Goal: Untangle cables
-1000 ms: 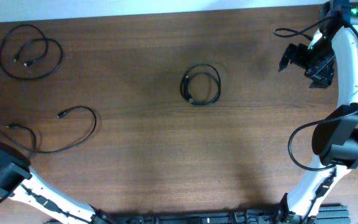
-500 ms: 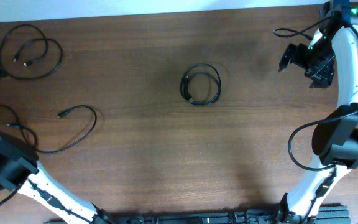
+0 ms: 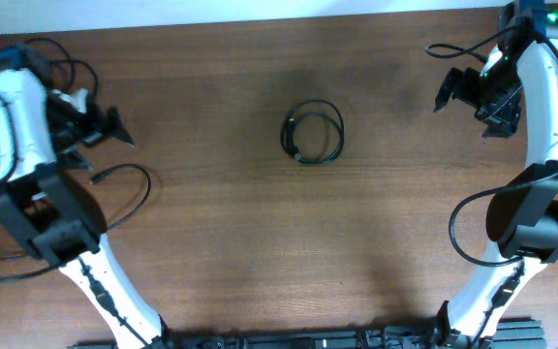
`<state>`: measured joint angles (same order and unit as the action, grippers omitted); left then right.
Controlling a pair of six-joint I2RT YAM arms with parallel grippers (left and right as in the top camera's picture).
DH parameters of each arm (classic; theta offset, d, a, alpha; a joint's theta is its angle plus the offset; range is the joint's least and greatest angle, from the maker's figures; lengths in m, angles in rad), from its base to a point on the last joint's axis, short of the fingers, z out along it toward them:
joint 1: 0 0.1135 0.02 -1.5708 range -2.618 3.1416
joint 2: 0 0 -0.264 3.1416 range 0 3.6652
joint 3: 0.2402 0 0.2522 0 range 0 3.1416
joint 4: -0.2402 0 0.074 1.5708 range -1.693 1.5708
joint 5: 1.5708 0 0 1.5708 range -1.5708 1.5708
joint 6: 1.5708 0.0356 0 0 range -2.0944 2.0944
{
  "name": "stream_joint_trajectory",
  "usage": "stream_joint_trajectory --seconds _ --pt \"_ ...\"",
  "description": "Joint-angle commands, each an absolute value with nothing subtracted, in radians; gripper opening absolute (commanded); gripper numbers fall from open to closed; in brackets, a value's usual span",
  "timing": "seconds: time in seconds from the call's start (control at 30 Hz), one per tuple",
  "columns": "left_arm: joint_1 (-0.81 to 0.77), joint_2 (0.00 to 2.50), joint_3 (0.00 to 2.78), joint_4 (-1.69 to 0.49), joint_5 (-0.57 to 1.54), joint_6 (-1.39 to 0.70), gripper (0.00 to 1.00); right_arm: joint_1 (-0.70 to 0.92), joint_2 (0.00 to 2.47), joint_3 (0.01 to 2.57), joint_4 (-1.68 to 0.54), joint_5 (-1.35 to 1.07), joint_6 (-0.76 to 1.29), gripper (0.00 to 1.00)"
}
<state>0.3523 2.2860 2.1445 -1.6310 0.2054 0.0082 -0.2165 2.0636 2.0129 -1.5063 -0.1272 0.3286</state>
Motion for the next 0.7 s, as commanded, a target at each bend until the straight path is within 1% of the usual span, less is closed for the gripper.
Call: stream_joint_trajectory --seconds 0.0,0.2,0.37,0.53,0.6,0.67 --pt "0.290 2.298 2.006 -1.573 0.043 0.031 0.99 -0.216 2.033 2.029 -1.506 -0.111 0.323 0.98" --pt "0.258 2.298 1.829 -1.431 0.022 0.031 0.99 -0.216 2.033 2.029 -1.506 -0.111 0.323 0.98" --pt "0.258 2.298 1.782 -1.396 0.022 0.031 0.94 -0.216 2.033 2.029 -1.506 -0.111 0.323 0.98" --pt "0.258 2.298 1.768 -1.391 0.022 0.031 0.93 -0.216 2.033 2.029 -1.506 -0.111 0.323 0.98" --pt "0.258 2.298 1.768 -1.382 0.022 0.031 0.84 -0.216 2.033 2.029 -1.506 -0.111 0.323 0.98" --pt "0.258 2.298 1.768 -1.374 0.022 0.014 0.70 -0.216 2.033 2.029 -1.506 -0.111 0.323 0.98"
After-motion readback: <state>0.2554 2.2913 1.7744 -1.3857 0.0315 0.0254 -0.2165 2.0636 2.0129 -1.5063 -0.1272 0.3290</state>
